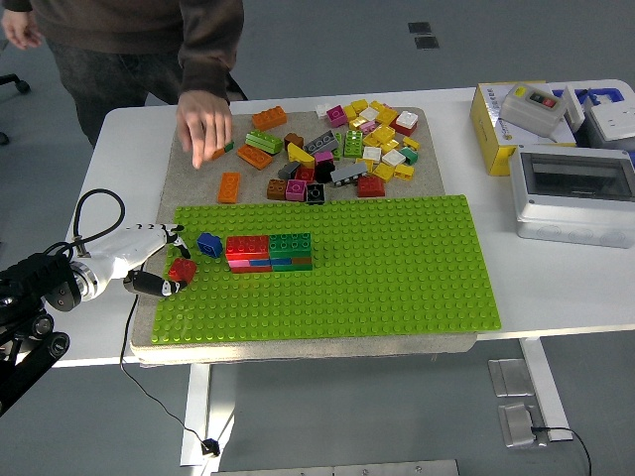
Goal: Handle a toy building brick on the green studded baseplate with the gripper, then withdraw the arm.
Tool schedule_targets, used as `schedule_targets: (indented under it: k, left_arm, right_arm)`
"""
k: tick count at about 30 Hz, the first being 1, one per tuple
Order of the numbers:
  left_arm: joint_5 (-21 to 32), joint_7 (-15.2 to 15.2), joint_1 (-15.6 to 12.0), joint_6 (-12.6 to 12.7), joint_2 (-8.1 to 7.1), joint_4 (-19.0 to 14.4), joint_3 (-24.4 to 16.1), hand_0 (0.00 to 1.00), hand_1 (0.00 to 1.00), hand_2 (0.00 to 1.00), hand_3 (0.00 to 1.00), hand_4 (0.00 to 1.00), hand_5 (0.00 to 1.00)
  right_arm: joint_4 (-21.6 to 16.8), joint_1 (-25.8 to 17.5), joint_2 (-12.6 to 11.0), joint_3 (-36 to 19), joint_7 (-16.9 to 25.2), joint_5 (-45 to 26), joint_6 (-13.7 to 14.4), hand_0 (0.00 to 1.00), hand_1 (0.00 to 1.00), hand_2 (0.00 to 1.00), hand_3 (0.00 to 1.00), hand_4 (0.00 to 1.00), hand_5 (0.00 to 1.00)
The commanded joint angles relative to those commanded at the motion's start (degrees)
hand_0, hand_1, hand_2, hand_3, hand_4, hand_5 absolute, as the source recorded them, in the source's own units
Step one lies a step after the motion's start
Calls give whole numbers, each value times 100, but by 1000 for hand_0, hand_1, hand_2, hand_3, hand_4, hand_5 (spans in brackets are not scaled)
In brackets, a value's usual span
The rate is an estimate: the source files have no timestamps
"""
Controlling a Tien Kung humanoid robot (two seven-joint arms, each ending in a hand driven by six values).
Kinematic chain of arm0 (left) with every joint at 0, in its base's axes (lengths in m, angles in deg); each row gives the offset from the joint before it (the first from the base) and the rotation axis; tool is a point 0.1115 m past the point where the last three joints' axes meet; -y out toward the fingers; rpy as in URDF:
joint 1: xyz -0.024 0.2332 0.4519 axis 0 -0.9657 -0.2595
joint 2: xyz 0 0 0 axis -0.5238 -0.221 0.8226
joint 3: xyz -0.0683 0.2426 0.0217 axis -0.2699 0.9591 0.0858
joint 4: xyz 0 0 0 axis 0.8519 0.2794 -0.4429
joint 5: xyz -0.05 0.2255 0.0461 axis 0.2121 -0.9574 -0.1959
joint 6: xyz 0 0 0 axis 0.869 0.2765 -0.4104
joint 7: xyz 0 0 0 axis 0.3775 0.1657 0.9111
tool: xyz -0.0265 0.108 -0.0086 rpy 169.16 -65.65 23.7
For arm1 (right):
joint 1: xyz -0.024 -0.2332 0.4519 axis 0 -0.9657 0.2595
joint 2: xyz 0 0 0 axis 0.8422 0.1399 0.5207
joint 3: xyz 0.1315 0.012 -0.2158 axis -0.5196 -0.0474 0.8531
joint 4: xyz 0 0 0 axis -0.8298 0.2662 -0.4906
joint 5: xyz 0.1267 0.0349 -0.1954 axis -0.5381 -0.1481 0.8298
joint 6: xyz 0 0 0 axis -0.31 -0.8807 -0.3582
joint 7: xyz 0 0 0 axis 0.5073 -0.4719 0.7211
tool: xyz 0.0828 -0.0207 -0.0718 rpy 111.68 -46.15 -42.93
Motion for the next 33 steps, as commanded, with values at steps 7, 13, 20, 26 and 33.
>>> schedule_targets:
  k: [7, 13, 20, 26, 33]
  left_arm:
    - [40, -19, 19, -14, 20, 37, 16, 998, 981, 978, 611, 679, 241]
    - [57, -37, 27, -14, 32, 61, 39, 998, 980, 972, 597, 658, 229]
    - [82, -68, 38, -10, 49, 98, 56, 998, 978, 967, 590, 631, 218]
    - [115, -93, 42, -11, 55, 119, 64, 998, 976, 962, 588, 632, 222]
    - [145, -111, 58, -32, 40, 128, 80, 996, 973, 960, 587, 646, 228]
  right_arm:
    - [0, 1, 1, 6, 1, -8, 2, 703, 643, 472, 758, 581, 998]
    - [0, 4, 0, 7, 0, -2, -1, 703, 643, 474, 758, 582, 998]
    - [0, -1, -1, -2, -2, 19, -5, 703, 643, 472, 758, 582, 998]
    - [0, -5, -3, 3, 1, 23, -6, 703, 643, 472, 757, 583, 998]
    - [0, -5, -4, 14, 2, 13, -3, 703, 643, 472, 758, 583, 998]
